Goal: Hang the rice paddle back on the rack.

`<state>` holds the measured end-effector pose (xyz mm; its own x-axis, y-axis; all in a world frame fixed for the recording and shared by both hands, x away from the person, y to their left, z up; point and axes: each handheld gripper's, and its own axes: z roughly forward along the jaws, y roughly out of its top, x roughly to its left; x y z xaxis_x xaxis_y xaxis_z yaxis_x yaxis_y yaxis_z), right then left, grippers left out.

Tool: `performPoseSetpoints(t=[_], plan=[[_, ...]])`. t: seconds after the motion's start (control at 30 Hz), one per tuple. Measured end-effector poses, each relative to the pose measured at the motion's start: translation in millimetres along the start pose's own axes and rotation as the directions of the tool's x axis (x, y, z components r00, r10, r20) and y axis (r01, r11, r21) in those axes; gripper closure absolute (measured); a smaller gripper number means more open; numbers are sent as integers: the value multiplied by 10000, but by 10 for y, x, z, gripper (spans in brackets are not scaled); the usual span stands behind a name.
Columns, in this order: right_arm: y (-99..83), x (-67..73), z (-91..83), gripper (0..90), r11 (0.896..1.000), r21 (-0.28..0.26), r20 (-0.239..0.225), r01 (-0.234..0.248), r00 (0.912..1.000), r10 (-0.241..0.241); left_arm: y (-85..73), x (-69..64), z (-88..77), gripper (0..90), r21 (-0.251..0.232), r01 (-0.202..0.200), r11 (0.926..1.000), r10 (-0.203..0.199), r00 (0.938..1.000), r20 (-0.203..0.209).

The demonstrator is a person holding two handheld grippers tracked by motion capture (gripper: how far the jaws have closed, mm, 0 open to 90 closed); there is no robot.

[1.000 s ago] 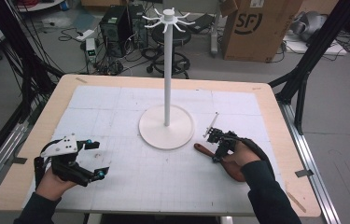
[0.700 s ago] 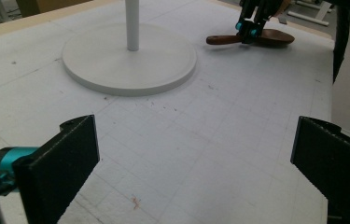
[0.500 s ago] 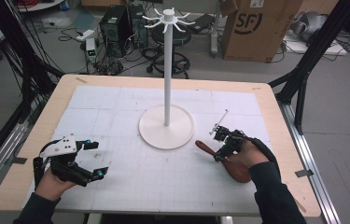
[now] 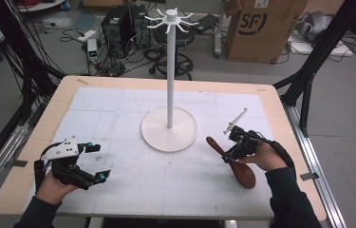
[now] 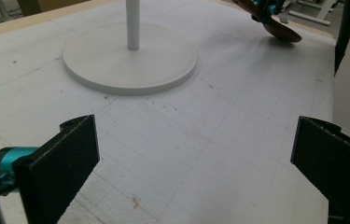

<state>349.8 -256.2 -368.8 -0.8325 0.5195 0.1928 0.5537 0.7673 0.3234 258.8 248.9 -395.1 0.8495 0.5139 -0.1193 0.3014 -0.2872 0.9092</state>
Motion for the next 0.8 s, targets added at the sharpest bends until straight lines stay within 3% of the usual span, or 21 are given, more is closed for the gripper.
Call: performPoseSetpoints(t=[0.33, 0.43, 0.8], plan=[[-26, -1, -184, 782, 9948, -1020, -381, -85, 9993, 46, 1, 2, -3, 16, -17, -21, 10000, 21, 10000, -8], [-36, 6, -257, 782, 9903, -1387, -284, -88, 9996, 49, 0, 1, -2, 16, -16, -4, 10000, 4, 10000, 3], [-18, 37, -450, 782, 9666, -2562, -663, 39, 9976, -216, 2, 1, -1, 16, -27, -10, 10000, 10, 10000, 15]])
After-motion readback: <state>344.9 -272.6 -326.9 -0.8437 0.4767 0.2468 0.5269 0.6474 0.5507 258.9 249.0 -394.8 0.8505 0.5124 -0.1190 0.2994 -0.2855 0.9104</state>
